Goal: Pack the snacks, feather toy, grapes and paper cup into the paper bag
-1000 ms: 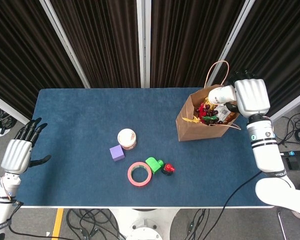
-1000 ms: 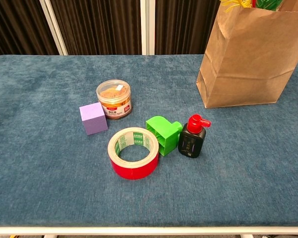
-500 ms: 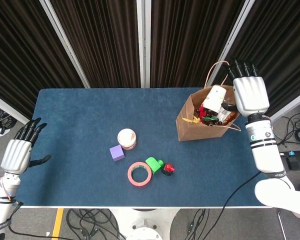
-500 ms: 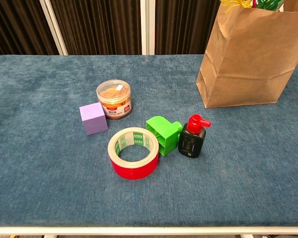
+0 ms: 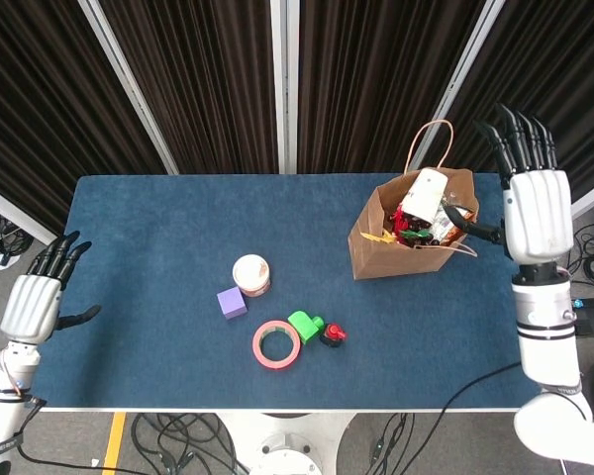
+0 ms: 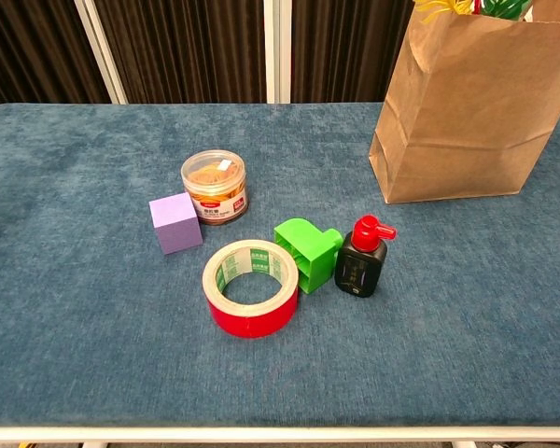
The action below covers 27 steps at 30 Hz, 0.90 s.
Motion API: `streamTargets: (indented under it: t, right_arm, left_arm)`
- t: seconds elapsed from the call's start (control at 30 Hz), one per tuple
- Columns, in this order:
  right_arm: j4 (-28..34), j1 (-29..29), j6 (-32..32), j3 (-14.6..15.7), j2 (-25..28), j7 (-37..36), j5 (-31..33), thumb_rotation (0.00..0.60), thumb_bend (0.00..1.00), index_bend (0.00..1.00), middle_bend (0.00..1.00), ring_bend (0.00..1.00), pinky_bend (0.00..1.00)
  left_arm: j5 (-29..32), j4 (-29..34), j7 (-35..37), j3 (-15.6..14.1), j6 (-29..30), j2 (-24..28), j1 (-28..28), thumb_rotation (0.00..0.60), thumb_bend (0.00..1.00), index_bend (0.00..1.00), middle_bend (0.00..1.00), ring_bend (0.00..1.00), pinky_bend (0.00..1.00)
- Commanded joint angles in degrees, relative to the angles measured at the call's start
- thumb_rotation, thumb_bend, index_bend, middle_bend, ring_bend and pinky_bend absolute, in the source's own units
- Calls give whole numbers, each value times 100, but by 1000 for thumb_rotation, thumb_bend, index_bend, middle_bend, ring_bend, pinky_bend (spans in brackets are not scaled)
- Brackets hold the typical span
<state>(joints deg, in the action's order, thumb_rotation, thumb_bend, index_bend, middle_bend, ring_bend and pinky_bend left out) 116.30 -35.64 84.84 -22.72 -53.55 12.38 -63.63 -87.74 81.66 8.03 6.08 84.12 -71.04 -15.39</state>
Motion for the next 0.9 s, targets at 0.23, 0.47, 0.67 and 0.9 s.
streamTargets:
  t: [0.23, 0.47, 0.67, 0.9]
  right_arm:
    - [353, 1685, 908, 1657, 122, 220, -2265, 600, 0, 122, 32, 0, 0]
    - [-708, 2640, 1621, 2488, -670, 576, -3543, 600, 0, 122, 25, 0, 0]
    - [-1528, 3226, 1587, 2858, -1428, 566, -3369, 600, 0, 122, 27, 0, 0]
    - [-1811, 3183, 1088, 2652, -1610, 453, -2946, 600, 0, 122, 25, 0, 0]
  left_arm:
    - [-30, 87, -66, -13, 49, 18, 20, 600, 147, 161, 136, 52, 177]
    - [-54, 155, -138, -7, 101, 34, 34, 600, 147, 161, 136, 52, 177]
    - [-148, 208, -222, -49, 105, 2, 15, 600, 147, 161, 136, 52, 177]
    - [-280, 439, -420, -99, 139, 93, 9, 600, 147, 161, 136, 52, 177]
